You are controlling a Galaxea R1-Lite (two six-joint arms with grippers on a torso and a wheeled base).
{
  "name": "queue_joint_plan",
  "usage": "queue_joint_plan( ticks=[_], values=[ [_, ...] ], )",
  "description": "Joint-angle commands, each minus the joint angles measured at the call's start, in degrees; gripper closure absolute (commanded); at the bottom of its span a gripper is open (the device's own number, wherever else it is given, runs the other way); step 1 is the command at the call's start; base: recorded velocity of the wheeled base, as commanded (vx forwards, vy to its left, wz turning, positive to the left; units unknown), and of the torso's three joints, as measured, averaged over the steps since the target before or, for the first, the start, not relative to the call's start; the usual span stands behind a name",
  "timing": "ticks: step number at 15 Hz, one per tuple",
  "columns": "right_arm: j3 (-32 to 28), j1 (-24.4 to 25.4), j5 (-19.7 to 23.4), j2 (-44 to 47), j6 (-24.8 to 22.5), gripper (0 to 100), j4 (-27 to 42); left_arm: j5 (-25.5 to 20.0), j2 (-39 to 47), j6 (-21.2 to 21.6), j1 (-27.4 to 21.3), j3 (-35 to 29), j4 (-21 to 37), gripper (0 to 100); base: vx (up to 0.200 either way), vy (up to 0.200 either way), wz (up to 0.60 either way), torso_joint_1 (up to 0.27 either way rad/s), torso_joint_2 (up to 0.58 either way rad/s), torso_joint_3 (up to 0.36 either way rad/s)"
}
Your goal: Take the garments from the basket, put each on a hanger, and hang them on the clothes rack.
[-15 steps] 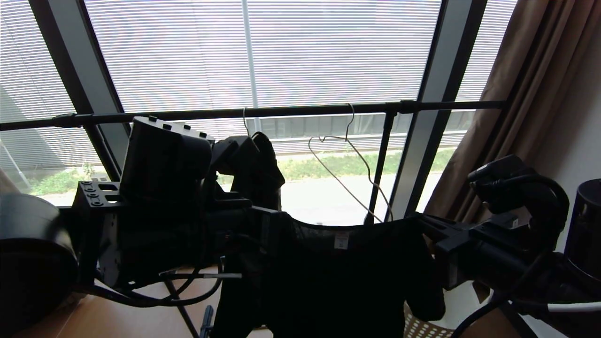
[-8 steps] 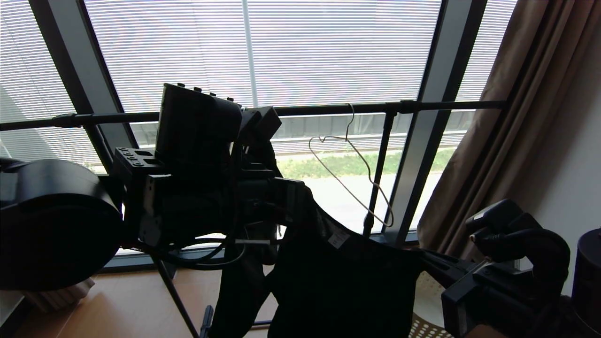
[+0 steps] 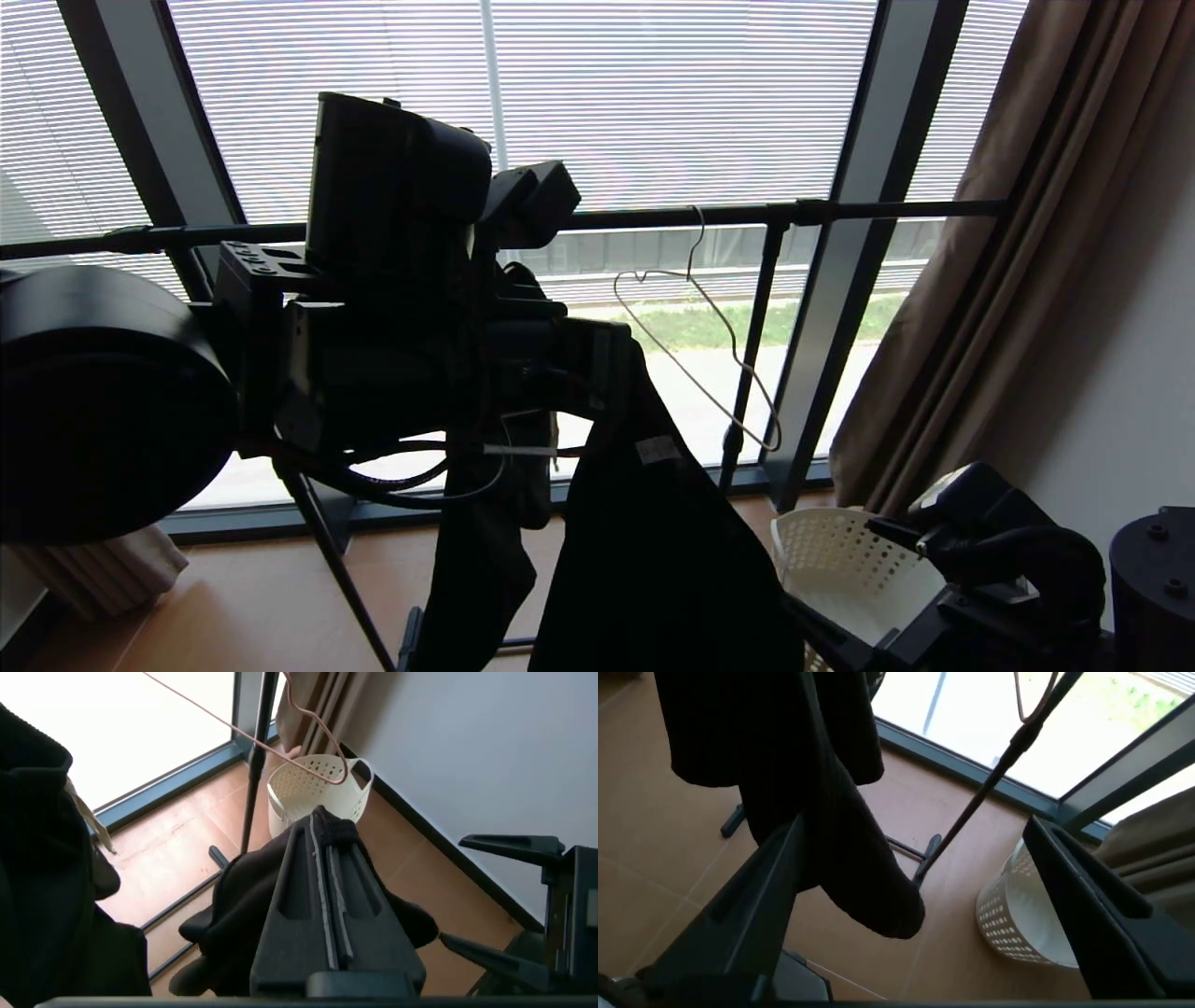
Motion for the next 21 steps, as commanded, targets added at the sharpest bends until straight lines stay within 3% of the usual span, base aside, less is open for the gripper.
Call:
queue_joint_plan(
  ticks=[1, 3, 4, 5, 10, 12, 21],
  values=[
    [0.8, 0.0, 1.5, 0.3, -2.1, 0, 0.0, 0.3, 0.0, 0.0, 0.0, -0.3, 0.0, 100, 0.000, 0.000, 0.00, 0.000, 0.00, 0.000],
    [0.1, 0.0, 5.6, 0.7, -4.7, 0, -0.5, 0.3, 0.0, -0.1, 0.0, -0.3, 0.0, 100, 0.000, 0.000, 0.00, 0.000, 0.00, 0.000],
    [-3.5, 0.0, 6.6, 3.1, -4.8, 0, -0.7, 0.3, -0.1, -0.1, 0.0, 0.1, 0.0, 100, 0.000, 0.000, 0.00, 0.000, 0.00, 0.000],
    [-4.9, -0.1, 6.6, 3.8, -5.0, 0, -0.7, 0.3, -0.2, -0.1, -0.1, 0.2, 0.0, 100, 0.000, 0.000, 0.00, 0.000, 0.00, 0.000],
    [-23.3, -0.1, 6.0, 9.9, -6.0, 0, -0.1, 2.6, -1.6, -0.1, -1.5, 2.6, 0.0, 100, 0.000, 0.000, 0.00, 0.000, 0.00, 0.000],
    [-26.7, -0.1, 5.2, 12.1, -6.0, 0, -0.1, 2.8, -1.6, -0.2, -1.5, 2.9, -0.1, 100, 0.000, 0.000, 0.00, 0.000, 0.00, 0.000],
    [-32.9, 0.9, 0.9, 19.9, -5.7, 0, -0.9, 6.5, -1.6, -0.2, -1.8, 3.0, 0.0, 100, 0.000, 0.000, 0.00, 0.000, 0.00, 0.000]
  ],
)
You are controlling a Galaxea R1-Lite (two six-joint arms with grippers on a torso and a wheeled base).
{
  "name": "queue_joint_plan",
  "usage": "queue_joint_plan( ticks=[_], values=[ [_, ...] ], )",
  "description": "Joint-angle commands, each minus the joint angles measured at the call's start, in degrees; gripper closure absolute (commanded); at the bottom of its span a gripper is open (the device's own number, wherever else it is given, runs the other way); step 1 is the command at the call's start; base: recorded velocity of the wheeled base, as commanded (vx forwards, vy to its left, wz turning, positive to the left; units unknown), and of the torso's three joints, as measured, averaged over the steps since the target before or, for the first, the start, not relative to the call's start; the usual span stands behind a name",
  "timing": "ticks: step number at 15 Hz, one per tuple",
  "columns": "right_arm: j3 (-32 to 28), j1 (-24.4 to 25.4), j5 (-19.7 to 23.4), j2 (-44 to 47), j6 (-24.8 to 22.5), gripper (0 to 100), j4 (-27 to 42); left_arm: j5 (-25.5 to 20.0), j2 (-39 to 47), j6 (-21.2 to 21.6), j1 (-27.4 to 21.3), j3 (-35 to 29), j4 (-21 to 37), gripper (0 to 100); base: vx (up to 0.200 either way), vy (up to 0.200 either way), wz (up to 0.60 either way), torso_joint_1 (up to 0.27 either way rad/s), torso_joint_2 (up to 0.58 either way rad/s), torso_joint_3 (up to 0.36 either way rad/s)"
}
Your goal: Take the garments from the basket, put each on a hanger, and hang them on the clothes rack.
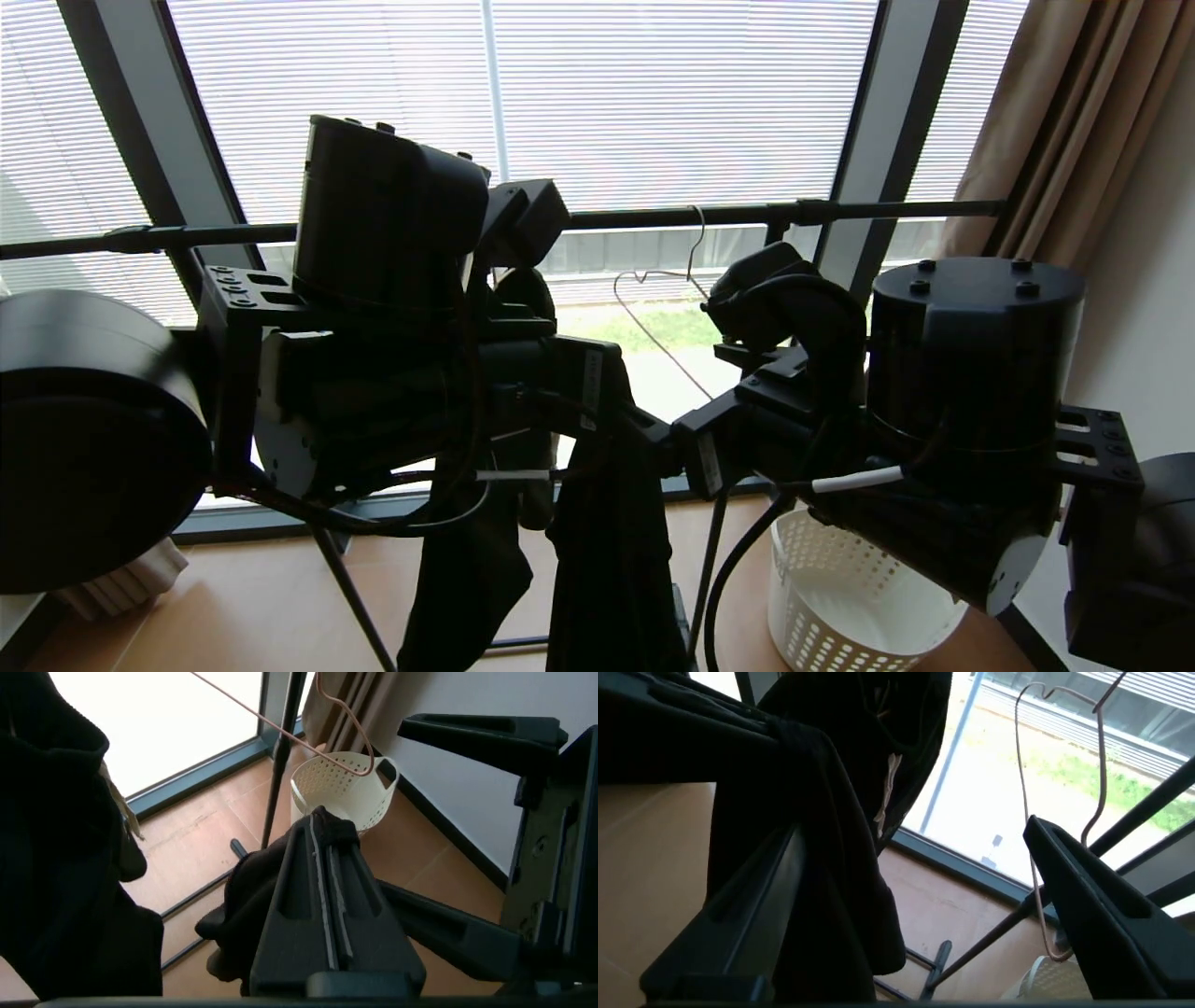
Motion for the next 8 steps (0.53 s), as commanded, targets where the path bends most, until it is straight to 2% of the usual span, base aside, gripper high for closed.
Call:
queue_joint_plan(
  ticks=[1, 8],
  values=[
    [-1.4, 0.3, -0.2, 2.2, 0.0, 0, 0.1, 0.4, -0.1, 0.1, -0.5, -0.1, 0.0, 100, 0.000, 0.000, 0.00, 0.000, 0.00, 0.000],
    [-0.2, 0.8, -1.0, 1.8, 0.2, 0, 0.0, 2.6, 0.1, 0.1, -0.6, -0.1, 0.0, 100, 0.000, 0.000, 0.00, 0.000, 0.00, 0.000]
  ],
)
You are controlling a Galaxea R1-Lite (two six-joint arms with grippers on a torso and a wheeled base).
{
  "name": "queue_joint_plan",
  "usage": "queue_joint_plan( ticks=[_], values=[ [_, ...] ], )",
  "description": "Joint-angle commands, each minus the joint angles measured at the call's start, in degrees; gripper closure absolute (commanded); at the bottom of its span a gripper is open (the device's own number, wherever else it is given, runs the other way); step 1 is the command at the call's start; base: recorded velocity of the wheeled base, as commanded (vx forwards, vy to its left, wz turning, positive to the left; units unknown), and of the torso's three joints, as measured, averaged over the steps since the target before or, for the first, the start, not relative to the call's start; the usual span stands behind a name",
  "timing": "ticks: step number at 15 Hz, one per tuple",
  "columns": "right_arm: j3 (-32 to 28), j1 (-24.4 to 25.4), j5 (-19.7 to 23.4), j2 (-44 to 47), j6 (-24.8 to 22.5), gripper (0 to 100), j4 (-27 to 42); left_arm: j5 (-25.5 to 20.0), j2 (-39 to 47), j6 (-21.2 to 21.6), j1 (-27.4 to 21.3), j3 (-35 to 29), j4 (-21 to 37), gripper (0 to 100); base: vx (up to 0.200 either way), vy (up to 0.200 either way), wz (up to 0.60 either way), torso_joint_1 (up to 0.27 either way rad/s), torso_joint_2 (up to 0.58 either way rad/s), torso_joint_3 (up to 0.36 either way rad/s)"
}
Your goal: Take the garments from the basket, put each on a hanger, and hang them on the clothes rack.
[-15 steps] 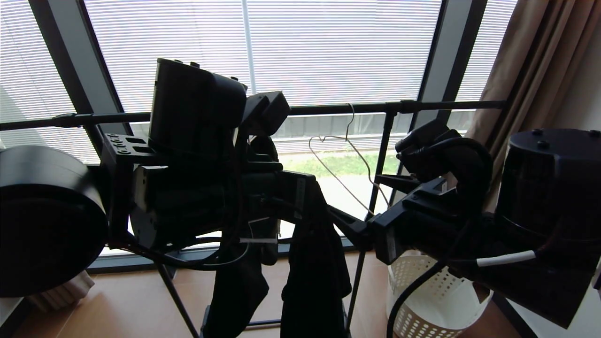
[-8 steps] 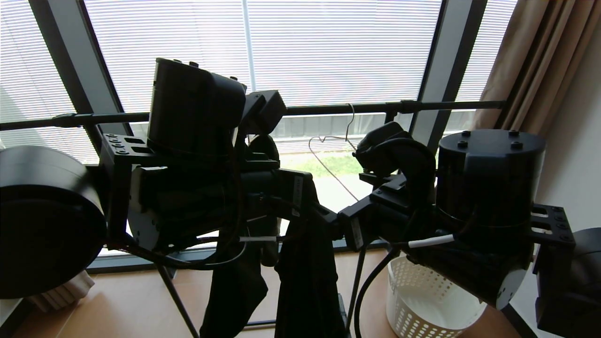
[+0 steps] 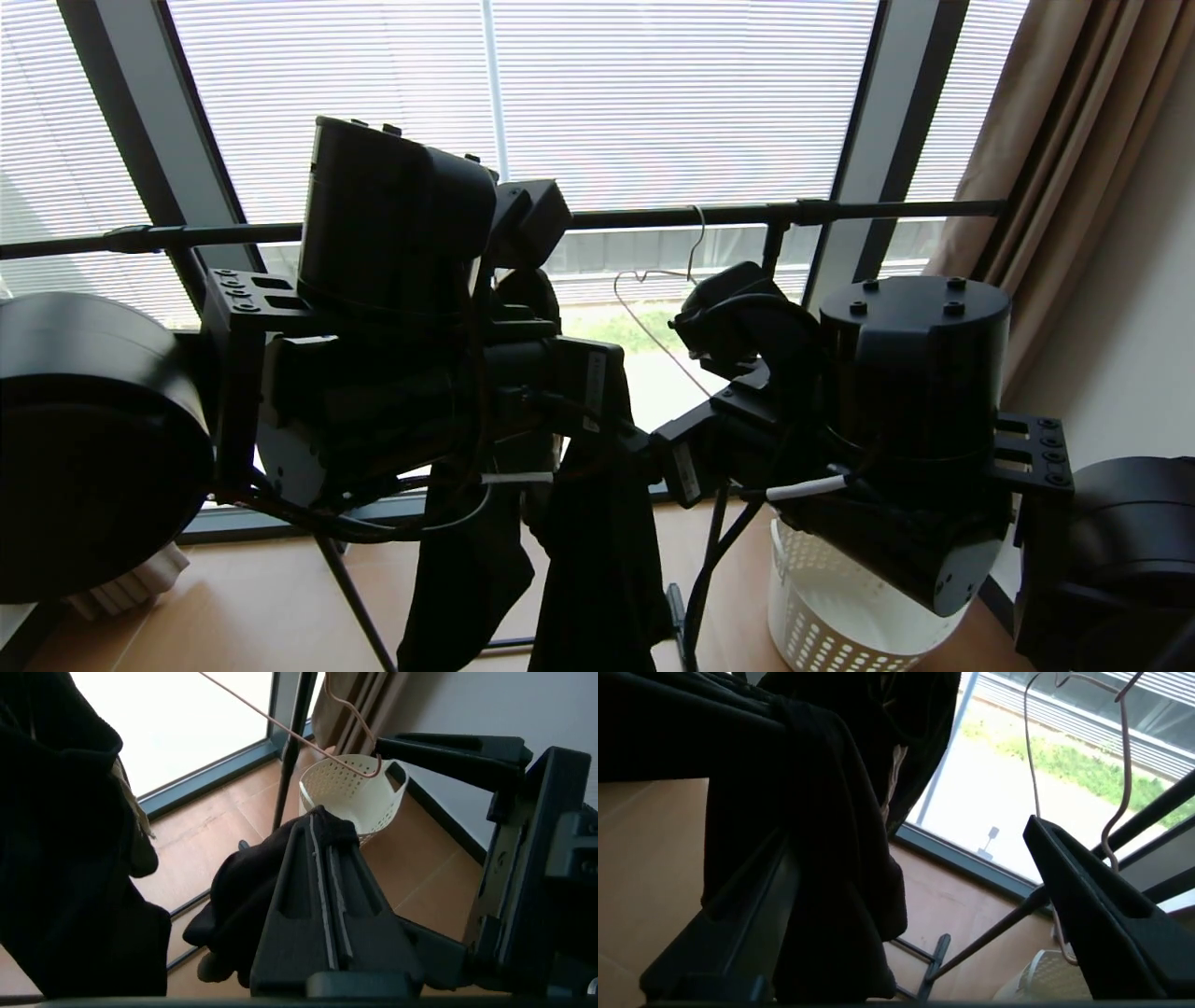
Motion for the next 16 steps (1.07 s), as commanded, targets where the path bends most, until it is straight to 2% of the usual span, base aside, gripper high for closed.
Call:
queue_joint_plan(
  ticks=[1, 6, 7, 9, 11, 16],
  values=[
    [0.8, 0.8, 0.2, -0.8, 0.0, 0, 0.0, 0.2, 0.2, 0.0, 0.2, -0.2, 0.0, 100, 0.000, 0.000, 0.00, 0.000, 0.00, 0.000],
    [2.9, 2.7, 0.3, 0.0, 0.0, 0, -0.1, 0.3, 0.2, 0.0, 0.2, -0.3, 0.0, 100, 0.000, 0.000, 0.00, 0.000, 0.00, 0.000],
    [3.8, 4.3, 0.3, 0.3, 0.0, 0, -0.2, 1.2, 0.1, 0.0, 0.2, -0.5, 0.0, 100, 0.000, 0.000, 0.00, 0.000, 0.00, 0.000],
    [3.5, 4.5, 0.1, 0.6, -0.3, 0, -3.6, 1.3, 0.0, 0.0, 0.0, -0.2, 0.0, 100, 0.000, 0.000, 0.00, 0.000, 0.00, 0.000],
    [2.9, 4.0, -0.2, 1.2, -0.4, 0, -4.0, 1.3, 0.0, 0.0, -0.1, -0.2, 0.0, 100, 0.000, 0.000, 0.00, 0.000, 0.00, 0.000],
    [4.4, -0.9, -0.1, -2.1, -0.4, 0, -3.8, 1.3, -0.2, 0.0, 0.3, -0.2, 0.0, 100, 0.000, 0.000, 0.00, 0.000, 0.00, 0.000]
  ],
)
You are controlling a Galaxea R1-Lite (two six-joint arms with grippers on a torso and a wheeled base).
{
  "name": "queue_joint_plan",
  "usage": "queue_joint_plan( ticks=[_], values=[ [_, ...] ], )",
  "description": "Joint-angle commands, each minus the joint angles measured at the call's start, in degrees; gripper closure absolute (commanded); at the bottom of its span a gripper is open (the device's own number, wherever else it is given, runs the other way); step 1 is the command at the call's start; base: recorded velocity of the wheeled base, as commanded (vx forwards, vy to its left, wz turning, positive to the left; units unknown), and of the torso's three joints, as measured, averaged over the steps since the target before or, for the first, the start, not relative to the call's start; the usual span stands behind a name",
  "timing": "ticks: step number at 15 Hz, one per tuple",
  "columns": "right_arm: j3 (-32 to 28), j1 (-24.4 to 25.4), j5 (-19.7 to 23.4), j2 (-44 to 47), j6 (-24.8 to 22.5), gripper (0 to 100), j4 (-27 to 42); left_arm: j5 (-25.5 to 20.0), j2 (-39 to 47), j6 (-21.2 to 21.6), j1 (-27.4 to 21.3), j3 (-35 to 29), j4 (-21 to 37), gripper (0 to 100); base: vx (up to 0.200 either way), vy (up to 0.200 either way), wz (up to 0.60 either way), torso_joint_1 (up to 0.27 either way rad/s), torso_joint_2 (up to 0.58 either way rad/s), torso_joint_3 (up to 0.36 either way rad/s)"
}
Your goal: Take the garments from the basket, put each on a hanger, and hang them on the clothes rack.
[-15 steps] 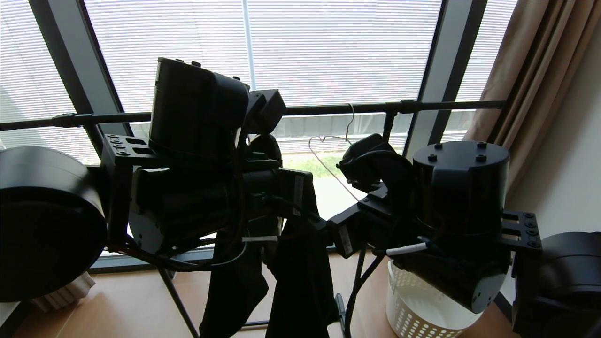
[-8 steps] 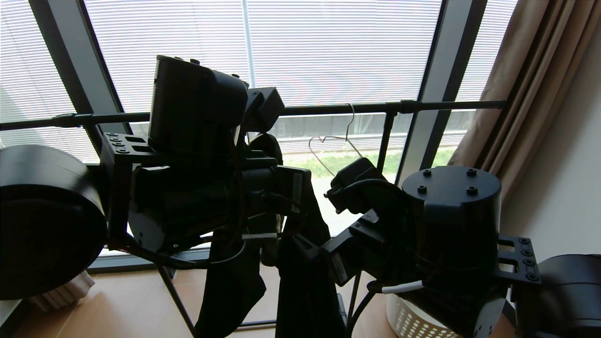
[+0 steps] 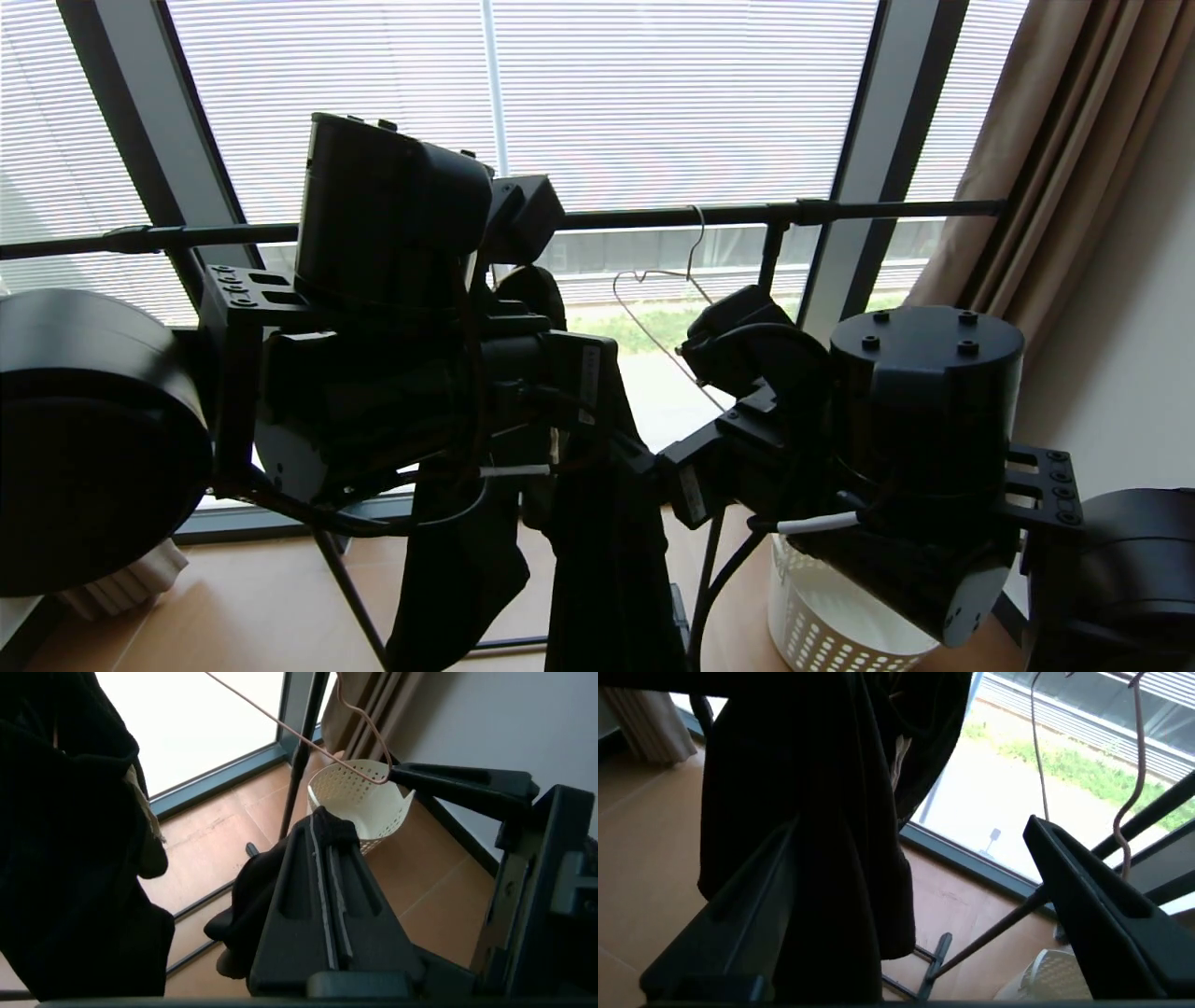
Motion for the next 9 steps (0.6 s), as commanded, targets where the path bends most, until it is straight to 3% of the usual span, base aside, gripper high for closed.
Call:
queue_joint_plan(
  ticks=[1, 9],
  values=[
    [0.3, -1.9, 0.0, -1.8, 0.0, 0, 0.0, 0.0, -0.2, 0.0, 0.1, -0.1, 0.0, 100, 0.000, 0.000, 0.00, 0.000, 0.00, 0.000],
    [-5.6, -2.8, 0.2, 4.0, -0.2, 0, 0.5, -0.3, -0.5, 0.0, -0.3, 0.2, 0.0, 100, 0.000, 0.000, 0.00, 0.000, 0.00, 0.000]
  ],
)
